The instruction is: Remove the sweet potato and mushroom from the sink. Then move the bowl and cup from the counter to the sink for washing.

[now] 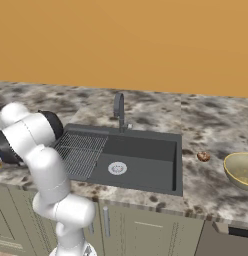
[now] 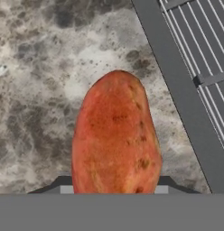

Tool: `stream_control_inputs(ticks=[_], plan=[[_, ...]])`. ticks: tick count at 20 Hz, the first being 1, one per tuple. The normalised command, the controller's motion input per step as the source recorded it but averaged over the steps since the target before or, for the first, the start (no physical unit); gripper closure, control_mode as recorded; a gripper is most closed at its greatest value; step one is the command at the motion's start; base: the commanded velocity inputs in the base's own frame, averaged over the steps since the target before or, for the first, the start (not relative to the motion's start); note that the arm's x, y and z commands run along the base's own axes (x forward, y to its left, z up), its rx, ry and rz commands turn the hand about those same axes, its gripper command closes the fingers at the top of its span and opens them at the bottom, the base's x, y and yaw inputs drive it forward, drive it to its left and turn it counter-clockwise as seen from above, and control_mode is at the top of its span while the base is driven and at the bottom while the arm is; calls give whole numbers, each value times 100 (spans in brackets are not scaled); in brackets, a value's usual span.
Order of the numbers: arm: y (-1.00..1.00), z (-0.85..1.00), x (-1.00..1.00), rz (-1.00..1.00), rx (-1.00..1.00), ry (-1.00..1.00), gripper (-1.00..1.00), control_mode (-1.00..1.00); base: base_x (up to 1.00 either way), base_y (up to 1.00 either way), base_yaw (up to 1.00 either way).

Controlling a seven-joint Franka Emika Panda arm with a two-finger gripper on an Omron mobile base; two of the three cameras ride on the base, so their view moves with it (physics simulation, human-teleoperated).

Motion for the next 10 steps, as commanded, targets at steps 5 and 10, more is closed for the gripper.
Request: stream_control_inputs(ticks=[5,10], plan=[[19,-15,17,-12,2,0,100,-100,0,0,0],[17,-15,14,-11,2,0,100,-100,0,0,0]])
